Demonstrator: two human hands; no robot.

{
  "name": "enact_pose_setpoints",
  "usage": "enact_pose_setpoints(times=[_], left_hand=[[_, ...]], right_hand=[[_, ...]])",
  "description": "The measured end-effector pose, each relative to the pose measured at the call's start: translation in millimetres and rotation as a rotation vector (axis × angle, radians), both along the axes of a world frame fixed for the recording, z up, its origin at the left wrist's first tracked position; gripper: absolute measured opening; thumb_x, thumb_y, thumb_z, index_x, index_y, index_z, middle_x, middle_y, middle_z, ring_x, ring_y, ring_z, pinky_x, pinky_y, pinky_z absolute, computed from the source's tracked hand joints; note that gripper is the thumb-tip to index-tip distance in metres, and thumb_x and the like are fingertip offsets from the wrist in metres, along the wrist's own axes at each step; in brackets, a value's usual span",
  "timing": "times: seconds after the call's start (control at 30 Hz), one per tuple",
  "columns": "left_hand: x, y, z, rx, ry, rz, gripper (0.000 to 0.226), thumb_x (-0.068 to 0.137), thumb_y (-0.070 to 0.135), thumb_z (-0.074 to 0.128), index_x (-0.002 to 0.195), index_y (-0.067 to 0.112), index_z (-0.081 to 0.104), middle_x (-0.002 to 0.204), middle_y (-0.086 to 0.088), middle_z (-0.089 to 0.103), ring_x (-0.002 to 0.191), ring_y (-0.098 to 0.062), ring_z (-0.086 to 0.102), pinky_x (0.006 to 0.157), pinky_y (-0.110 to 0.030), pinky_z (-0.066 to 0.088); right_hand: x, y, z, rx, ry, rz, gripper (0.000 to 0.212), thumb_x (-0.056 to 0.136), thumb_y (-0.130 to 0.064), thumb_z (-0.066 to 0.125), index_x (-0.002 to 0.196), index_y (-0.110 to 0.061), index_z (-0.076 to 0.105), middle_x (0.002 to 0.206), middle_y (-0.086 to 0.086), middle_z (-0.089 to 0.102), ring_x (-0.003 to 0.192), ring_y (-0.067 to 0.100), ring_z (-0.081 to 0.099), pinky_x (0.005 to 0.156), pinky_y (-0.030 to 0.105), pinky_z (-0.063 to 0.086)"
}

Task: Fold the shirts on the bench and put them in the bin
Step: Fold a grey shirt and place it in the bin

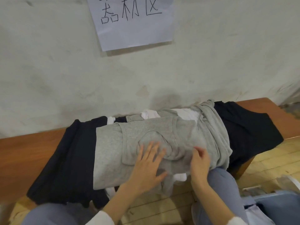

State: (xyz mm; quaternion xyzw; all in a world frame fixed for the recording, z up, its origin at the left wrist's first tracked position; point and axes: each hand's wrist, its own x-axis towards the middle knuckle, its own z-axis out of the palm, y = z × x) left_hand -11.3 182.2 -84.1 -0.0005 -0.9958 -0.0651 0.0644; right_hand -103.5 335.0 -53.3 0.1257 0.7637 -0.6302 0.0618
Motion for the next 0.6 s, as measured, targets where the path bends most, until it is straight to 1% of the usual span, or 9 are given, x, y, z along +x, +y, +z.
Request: enact_pose_setpoints(times=[0.13, 0.23, 0.3, 0.4, 0.43, 0.47, 0.53, 0.57, 0.6], left_hand=[[-23, 47, -3, -0.073, -0.145, -0.102, 0.084, 0.064, 0.057, 0.054, 0.14, 0.023, 0.04, 0.148, -0.011, 0.04, 0.139, -0.029, 0.031, 0.11, -0.055, 0.02], [-37, 70, -6, -0.101, -0.242, -0.019, 0.076, 0.067, 0.051, 0.064, 0.136, 0.024, 0.046, 0.144, -0.009, 0.045, 0.135, -0.029, 0.037, 0.11, -0.056, 0.014], [-44, 79, -2, -0.069, -0.251, 0.031, 0.058, 0.076, 0.045, 0.056, 0.131, 0.026, 0.053, 0.139, -0.008, 0.052, 0.13, -0.028, 0.046, 0.11, -0.053, 0.01], [-50, 84, 2, 0.006, -0.218, 0.055, 0.045, 0.074, 0.041, 0.062, 0.117, 0.028, 0.064, 0.128, -0.006, 0.061, 0.121, -0.026, 0.055, 0.107, -0.053, 0.024], [-48, 84, 5, 0.031, -0.2, 0.085, 0.043, 0.076, 0.039, 0.055, 0.117, 0.029, 0.065, 0.128, -0.004, 0.061, 0.122, -0.025, 0.055, 0.108, -0.053, 0.028], [-48, 83, 6, 0.064, -0.185, 0.103, 0.047, 0.079, 0.037, 0.047, 0.122, 0.026, 0.062, 0.132, -0.004, 0.058, 0.126, -0.025, 0.051, 0.112, -0.053, 0.025], [-47, 80, 9, 0.078, -0.122, 0.076, 0.058, 0.085, 0.028, 0.044, 0.141, 0.015, 0.042, 0.149, -0.006, 0.038, 0.14, -0.025, 0.031, 0.117, -0.048, 0.009], [-47, 79, 13, 0.124, -0.084, 0.085, 0.059, 0.087, 0.023, 0.046, 0.144, 0.01, 0.036, 0.152, -0.007, 0.033, 0.142, -0.025, 0.028, 0.118, -0.042, 0.008], [-47, 80, 14, 0.202, -0.022, 0.111, 0.054, 0.089, 0.02, 0.047, 0.141, 0.007, 0.041, 0.147, -0.009, 0.04, 0.137, -0.025, 0.036, 0.117, -0.037, 0.018]], right_hand=[[11, 16, -33, -0.156, -0.376, -0.233, 0.036, 0.098, -0.02, 0.049, 0.125, 0.003, 0.05, 0.117, 0.022, 0.058, 0.095, 0.03, 0.055, 0.063, 0.031, 0.045], [7, 16, -44, -0.307, -0.539, -0.315, 0.048, 0.093, -0.024, 0.058, 0.13, 0.005, 0.047, 0.116, 0.023, 0.059, 0.103, 0.039, 0.058, 0.075, 0.043, 0.051], [5, 17, -45, -0.357, -0.552, -0.309, 0.048, 0.09, -0.024, 0.062, 0.126, 0.006, 0.052, 0.108, 0.021, 0.06, 0.098, 0.039, 0.06, 0.078, 0.044, 0.053], [6, 23, -34, -0.323, -0.503, -0.303, 0.038, 0.089, -0.019, 0.063, 0.113, 0.009, 0.056, 0.103, 0.022, 0.06, 0.089, 0.036, 0.06, 0.062, 0.034, 0.051], [6, 26, -31, -0.325, -0.487, -0.301, 0.032, 0.089, -0.017, 0.062, 0.111, 0.007, 0.057, 0.103, 0.021, 0.06, 0.089, 0.035, 0.059, 0.061, 0.033, 0.049], [5, 29, -29, -0.334, -0.463, -0.308, 0.03, 0.089, -0.016, 0.062, 0.111, 0.005, 0.057, 0.104, 0.02, 0.06, 0.091, 0.035, 0.059, 0.063, 0.033, 0.049], [7, 30, -18, -0.393, -0.4, -0.298, 0.02, 0.089, -0.014, 0.059, 0.106, -0.002, 0.06, 0.105, 0.015, 0.061, 0.096, 0.032, 0.058, 0.071, 0.036, 0.051], [7, 29, -10, -0.43, -0.36, -0.276, 0.011, 0.09, -0.013, 0.058, 0.098, -0.007, 0.061, 0.101, 0.01, 0.062, 0.096, 0.029, 0.058, 0.075, 0.036, 0.051], [7, 28, -3, -0.44, -0.311, -0.243, 0.003, 0.091, -0.013, 0.057, 0.091, -0.011, 0.06, 0.097, 0.006, 0.061, 0.094, 0.025, 0.058, 0.079, 0.036, 0.051]])
